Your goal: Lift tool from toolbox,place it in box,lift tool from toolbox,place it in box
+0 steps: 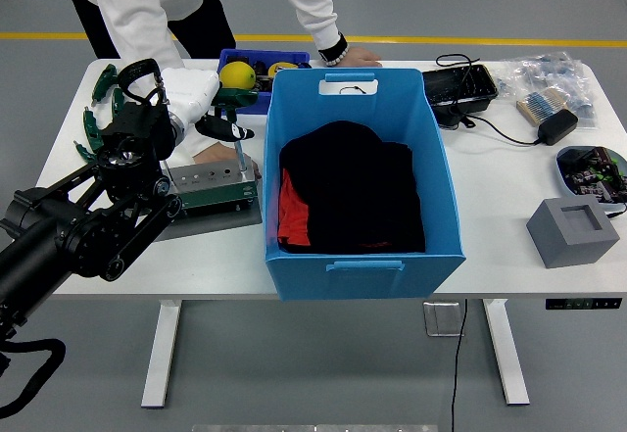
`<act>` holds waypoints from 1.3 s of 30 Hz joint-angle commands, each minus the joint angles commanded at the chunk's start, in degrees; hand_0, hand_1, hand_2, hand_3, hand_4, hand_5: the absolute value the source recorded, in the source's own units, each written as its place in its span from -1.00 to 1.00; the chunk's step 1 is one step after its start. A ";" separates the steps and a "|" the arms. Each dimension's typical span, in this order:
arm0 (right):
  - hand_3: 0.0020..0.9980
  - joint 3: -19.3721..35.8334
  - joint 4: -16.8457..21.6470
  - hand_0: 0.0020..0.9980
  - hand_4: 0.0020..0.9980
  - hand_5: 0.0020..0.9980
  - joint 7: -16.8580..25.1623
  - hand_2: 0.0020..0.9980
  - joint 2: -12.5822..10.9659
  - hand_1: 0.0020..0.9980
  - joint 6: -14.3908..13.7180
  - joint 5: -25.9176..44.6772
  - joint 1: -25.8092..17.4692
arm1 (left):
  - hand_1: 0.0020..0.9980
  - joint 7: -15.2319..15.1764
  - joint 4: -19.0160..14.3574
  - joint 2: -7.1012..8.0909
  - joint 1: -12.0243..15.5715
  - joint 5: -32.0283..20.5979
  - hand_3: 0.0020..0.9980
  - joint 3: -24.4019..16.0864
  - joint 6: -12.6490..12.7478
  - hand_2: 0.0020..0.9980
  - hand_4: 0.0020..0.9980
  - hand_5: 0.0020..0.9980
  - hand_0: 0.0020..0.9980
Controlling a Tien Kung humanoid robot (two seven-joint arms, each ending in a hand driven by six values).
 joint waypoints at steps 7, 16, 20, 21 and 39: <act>0.19 -0.33 0.00 0.40 0.62 0.41 0.08 0.50 0.05 0.37 -0.04 0.37 -0.14 | -0.70 -0.39 1.09 -0.22 0.33 -0.76 -0.60 0.41 2.82 -0.66 1.00 0.30 -0.49; 0.19 -0.39 0.00 0.40 0.62 0.41 0.03 0.50 0.08 0.37 -0.07 0.24 -0.40 | -0.86 -1.13 1.22 -0.29 0.68 -1.66 -0.79 1.17 5.06 -0.82 1.00 0.28 -0.56; 0.19 -0.33 0.00 0.40 0.62 0.41 -0.05 0.50 0.13 0.37 -0.09 0.09 -0.53 | -0.86 -1.39 1.44 -0.18 0.85 -1.73 -0.79 1.55 7.27 -0.82 1.00 0.28 -0.56; 0.19 -0.28 0.00 0.40 0.62 0.41 -0.07 0.50 0.14 0.37 -0.11 0.03 -0.56 | -0.91 -1.46 1.47 -0.15 0.90 -1.74 -0.84 1.62 7.81 -0.87 1.00 0.24 -0.56; 0.19 -0.34 0.00 0.40 0.62 0.41 0.12 0.50 0.08 0.37 -0.13 0.54 -0.19 | -1.00 -3.21 1.96 0.31 0.31 -3.11 -0.97 1.97 16.78 -0.99 0.96 0.29 -0.69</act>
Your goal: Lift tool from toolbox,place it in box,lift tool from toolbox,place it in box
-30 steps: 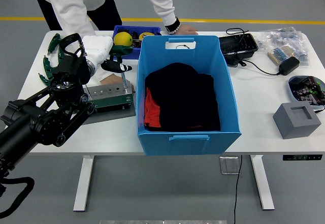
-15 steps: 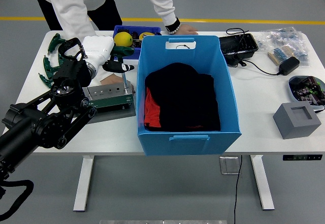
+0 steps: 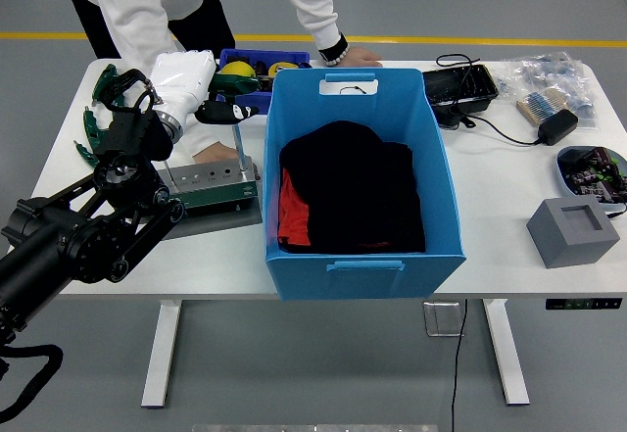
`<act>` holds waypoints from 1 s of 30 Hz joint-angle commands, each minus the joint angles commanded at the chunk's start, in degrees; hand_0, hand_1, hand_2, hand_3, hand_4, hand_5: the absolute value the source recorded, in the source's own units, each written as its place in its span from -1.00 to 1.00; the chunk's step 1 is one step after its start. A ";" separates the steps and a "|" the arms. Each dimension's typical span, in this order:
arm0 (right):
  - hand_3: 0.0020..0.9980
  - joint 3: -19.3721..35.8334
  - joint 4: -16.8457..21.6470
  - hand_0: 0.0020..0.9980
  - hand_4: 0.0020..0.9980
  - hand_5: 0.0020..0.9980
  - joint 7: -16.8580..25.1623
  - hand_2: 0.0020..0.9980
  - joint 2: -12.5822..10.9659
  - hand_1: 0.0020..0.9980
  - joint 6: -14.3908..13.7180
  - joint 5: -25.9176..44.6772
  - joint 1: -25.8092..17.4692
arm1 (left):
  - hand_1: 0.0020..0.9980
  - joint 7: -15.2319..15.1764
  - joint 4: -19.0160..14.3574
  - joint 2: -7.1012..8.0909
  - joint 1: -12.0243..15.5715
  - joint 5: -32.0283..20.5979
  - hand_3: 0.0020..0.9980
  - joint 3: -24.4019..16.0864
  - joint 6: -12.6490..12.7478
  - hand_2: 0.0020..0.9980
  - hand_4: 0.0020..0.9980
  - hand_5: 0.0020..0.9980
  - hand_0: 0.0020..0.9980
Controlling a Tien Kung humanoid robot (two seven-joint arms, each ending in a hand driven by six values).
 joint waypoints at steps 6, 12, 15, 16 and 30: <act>0.19 0.05 0.00 0.40 0.62 0.41 0.05 0.50 -0.03 0.37 0.01 0.11 0.09 | -1.00 -0.54 -0.23 0.66 -0.43 -0.61 -0.97 0.50 0.98 -1.00 0.45 0.22 -0.70; 0.19 -0.03 0.00 0.40 0.62 0.41 0.04 0.50 -0.07 0.37 0.04 0.18 0.14 | -1.00 -0.34 -0.66 1.48 -1.72 -2.64 -0.97 2.03 0.47 -1.00 0.39 0.22 -0.68; 0.19 -0.08 0.00 0.40 0.62 0.41 0.06 0.50 -0.10 0.37 0.04 0.23 0.13 | -1.00 -0.26 -1.18 2.12 -2.94 -3.30 -0.97 3.02 0.03 -1.00 0.39 0.22 -0.68; 0.19 -0.08 0.00 0.40 0.62 0.41 0.07 0.50 -0.11 0.37 0.04 0.25 0.14 | -1.00 -0.29 -1.24 2.25 -3.15 -3.42 -0.97 3.17 0.00 -1.00 0.39 0.22 -0.68; 0.19 -0.16 0.00 0.40 0.62 0.41 0.08 0.50 -0.12 0.37 -0.02 0.46 0.23 | -1.00 0.10 -2.44 4.68 -6.63 -5.63 -0.96 6.75 -2.60 -1.00 0.29 0.08 -0.71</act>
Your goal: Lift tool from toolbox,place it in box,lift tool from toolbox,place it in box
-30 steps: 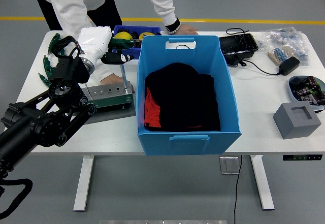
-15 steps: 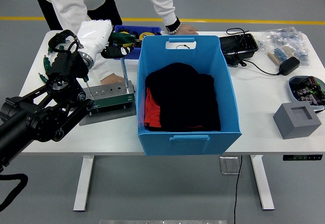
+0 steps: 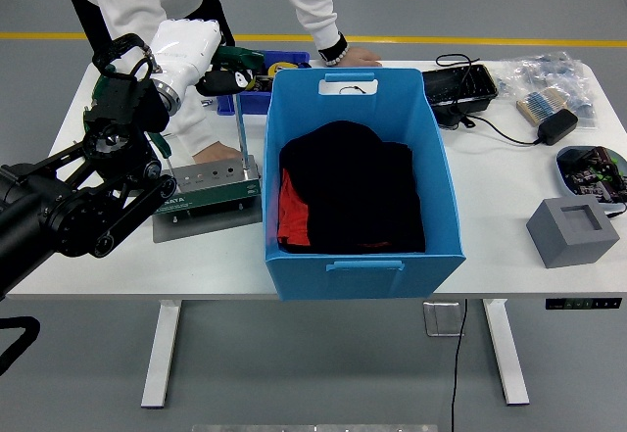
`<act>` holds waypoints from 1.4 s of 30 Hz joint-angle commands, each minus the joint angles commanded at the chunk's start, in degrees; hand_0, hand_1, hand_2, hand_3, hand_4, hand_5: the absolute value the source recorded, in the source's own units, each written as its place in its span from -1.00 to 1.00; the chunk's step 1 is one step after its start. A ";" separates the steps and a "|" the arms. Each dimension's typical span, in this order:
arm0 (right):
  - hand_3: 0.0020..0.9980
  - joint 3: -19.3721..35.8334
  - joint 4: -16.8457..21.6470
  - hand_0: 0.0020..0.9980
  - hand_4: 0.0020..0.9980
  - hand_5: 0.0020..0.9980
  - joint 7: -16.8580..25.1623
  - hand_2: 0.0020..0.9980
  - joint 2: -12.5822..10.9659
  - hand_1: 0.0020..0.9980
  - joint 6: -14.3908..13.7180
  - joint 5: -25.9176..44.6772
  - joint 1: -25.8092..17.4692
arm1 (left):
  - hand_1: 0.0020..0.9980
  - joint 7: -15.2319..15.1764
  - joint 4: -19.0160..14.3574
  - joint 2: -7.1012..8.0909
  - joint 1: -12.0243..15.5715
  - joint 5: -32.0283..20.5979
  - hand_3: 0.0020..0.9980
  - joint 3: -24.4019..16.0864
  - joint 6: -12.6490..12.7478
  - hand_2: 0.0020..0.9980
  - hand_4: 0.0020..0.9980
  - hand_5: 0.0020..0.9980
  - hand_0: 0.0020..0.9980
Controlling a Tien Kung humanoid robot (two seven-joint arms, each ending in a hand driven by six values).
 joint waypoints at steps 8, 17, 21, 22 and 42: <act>0.19 0.28 0.00 0.40 0.62 0.41 -0.07 0.50 0.05 0.37 -0.05 -0.24 -0.07 | -1.00 0.09 -0.42 1.75 -2.35 -1.26 -0.96 2.06 -1.07 -1.00 0.26 0.04 -0.71; 0.19 0.59 0.00 0.40 0.62 0.41 -0.13 0.50 0.10 0.37 -0.07 -0.56 -0.15 | -1.00 -0.05 -1.98 3.27 -4.49 -3.29 -0.96 2.82 -1.78 -1.00 0.25 0.02 -0.71; 0.19 0.53 0.00 0.40 0.62 0.41 -0.13 0.50 0.11 0.37 -0.07 -0.49 -0.17 | -1.00 -0.07 -2.84 3.70 -4.83 -4.34 -0.95 2.77 -2.37 -1.00 0.24 0.02 -0.70; 0.19 0.54 0.00 0.40 0.62 0.41 -0.14 0.50 0.11 0.37 -0.07 -0.52 -0.18 | -1.00 -0.02 -3.17 3.79 -4.92 -4.41 -0.95 2.65 -2.60 -1.00 0.24 0.02 -0.70; 0.19 0.41 0.00 0.40 0.62 0.41 -0.28 0.50 0.15 0.37 -0.14 -0.76 -0.52 | -1.00 -0.09 -19.23 1.62 -5.34 -10.37 -0.95 -2.15 -0.60 -0.99 0.24 0.03 -0.70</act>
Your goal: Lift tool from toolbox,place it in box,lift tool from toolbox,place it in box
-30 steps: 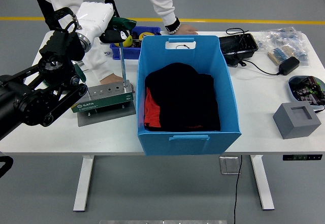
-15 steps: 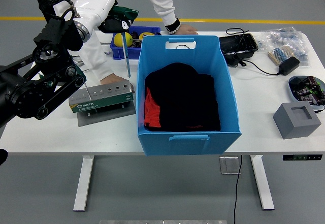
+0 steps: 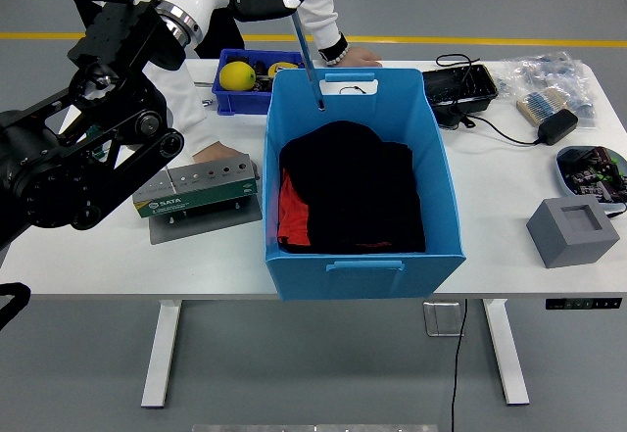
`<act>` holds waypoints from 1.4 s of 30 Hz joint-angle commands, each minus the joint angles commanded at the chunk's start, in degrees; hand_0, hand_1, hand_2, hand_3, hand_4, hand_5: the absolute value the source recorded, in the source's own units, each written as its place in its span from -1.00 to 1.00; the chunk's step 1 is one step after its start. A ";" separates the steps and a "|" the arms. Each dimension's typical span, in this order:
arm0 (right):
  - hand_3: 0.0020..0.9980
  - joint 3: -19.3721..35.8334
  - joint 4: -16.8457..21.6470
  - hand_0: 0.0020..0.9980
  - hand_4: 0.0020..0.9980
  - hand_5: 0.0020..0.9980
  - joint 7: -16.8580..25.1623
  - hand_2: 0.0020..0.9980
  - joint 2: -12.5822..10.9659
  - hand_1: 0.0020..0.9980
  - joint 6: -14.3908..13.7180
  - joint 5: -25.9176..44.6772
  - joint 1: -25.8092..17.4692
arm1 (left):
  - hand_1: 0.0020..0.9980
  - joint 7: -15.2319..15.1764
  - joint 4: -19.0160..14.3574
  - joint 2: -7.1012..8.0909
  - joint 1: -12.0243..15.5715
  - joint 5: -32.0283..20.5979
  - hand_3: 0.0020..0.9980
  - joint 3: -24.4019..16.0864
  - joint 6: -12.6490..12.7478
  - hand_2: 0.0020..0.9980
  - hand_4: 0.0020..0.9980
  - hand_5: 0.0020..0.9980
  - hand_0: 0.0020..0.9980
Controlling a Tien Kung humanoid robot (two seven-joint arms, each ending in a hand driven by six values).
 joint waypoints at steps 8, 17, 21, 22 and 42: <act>0.19 -0.26 0.00 0.40 0.61 0.41 0.04 0.50 -0.01 0.37 0.00 0.20 0.00 | -1.00 -0.78 1.87 -2.06 -0.21 -5.31 -0.94 7.19 -1.13 -0.98 0.23 0.02 -0.69; 0.19 -0.97 0.00 0.40 0.61 0.41 0.19 0.50 -0.23 0.37 0.13 0.82 0.38 | -1.00 -2.08 8.58 -4.57 -2.38 -8.93 -0.94 17.21 -2.38 -0.98 0.23 0.01 -0.69; 0.19 -1.20 0.00 0.40 0.61 0.41 0.21 0.50 -0.40 0.37 0.19 0.90 0.57 | -1.00 -2.23 12.04 -6.02 -3.34 -10.11 -0.94 19.59 -3.30 -0.98 0.22 0.02 -0.69; 0.19 -1.30 0.00 0.40 0.61 0.41 0.22 0.50 -0.45 0.37 0.20 0.97 0.64 | -1.00 -2.42 13.15 -6.58 -3.60 -11.03 -0.94 20.09 -3.43 -0.98 0.22 0.02 -0.69; 0.19 -3.46 0.00 0.40 0.61 0.41 0.12 0.50 -1.26 0.37 0.37 1.38 1.59 | -1.00 -3.04 23.75 -12.34 -6.82 -19.53 -0.93 25.49 -6.78 -0.97 0.21 0.00 -0.68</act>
